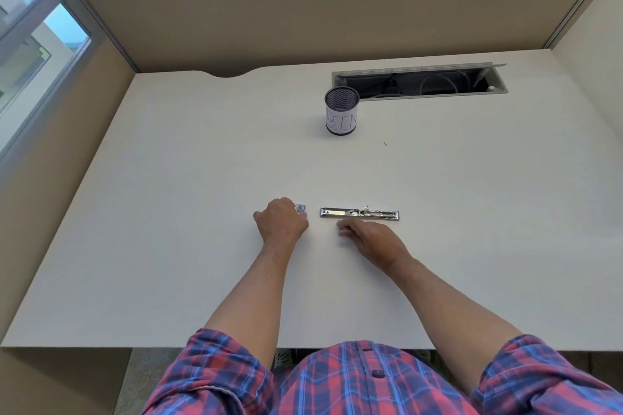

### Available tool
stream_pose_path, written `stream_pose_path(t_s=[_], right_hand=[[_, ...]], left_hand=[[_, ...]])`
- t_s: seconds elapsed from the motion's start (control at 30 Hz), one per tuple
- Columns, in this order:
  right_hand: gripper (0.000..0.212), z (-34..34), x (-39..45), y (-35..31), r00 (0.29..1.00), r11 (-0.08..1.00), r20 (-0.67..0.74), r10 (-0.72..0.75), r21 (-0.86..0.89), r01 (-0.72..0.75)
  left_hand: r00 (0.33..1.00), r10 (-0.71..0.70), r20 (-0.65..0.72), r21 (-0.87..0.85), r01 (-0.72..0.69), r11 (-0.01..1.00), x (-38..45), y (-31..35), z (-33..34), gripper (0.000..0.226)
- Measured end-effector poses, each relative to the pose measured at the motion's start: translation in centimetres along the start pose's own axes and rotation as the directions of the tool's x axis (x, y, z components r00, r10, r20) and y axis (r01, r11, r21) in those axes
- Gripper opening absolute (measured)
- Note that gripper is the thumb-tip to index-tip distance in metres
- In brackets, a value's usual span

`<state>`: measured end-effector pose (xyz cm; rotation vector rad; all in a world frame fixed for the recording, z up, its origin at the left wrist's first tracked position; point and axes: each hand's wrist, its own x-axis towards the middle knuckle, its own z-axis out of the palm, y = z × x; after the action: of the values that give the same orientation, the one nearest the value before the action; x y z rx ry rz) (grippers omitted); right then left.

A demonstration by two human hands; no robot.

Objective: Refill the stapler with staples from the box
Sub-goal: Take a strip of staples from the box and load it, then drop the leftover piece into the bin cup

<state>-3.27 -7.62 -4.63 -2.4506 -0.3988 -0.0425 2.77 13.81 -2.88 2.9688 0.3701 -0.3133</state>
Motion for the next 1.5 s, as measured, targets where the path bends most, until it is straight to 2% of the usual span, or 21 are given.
stream_pose_path(t_s=[0.13,0.3,0.5,0.97,1.13,1.27,1.4,1.5], right_hand=[[0.022,-0.3,0.0,-0.3,0.999,0.999,-0.024,0.022,0.032,-0.021],[0.016,-0.5,0.6,-0.9,0.995,1.000,-0.100,-0.026,0.014,0.028],[0.009,0.4,0.5,0.7,0.993,0.991,-0.032,0.111,0.079,-0.108],[0.010,0.0,-0.4,1.5,0.982,0.986,-0.085,0.166,0.044,-0.163],[0.014,-0.2,-0.6,1.5,0.988,0.992,-0.090,0.129,0.014,-0.128],[0.014,-0.3,-0.8,1.7,0.989,0.995,-0.121,0.083,-0.045,-0.089],[0.009,-0.6,-0.7,1.7,0.985,0.996,-0.172,0.003,-0.084,-0.018],[0.007,-1.3,-0.6,1.5,0.978,0.999,-0.207,-0.007,-0.049,-0.004]], left_hand=[[1.000,-0.003,0.006,-0.018,0.003,1.000,0.1,-0.1,0.0,0.029],[1.000,0.000,0.004,-0.027,0.000,1.000,0.0,-0.1,0.1,0.029],[1.000,-0.007,0.012,-0.026,0.008,1.000,0.0,-0.2,0.1,0.029],[1.000,-0.010,0.015,-0.037,0.010,0.999,-0.2,-0.1,-0.2,0.029],[1.000,0.012,-0.001,0.011,-0.012,1.000,-0.5,0.0,-0.4,0.028],[0.995,0.068,-0.078,0.071,-0.062,0.996,-1.1,0.3,-0.3,0.036],[0.964,0.189,-0.188,0.016,-0.190,0.982,-1.6,1.0,-0.1,0.039],[0.938,0.298,-0.177,-0.045,-0.310,0.950,-1.7,1.9,-0.1,0.036]])
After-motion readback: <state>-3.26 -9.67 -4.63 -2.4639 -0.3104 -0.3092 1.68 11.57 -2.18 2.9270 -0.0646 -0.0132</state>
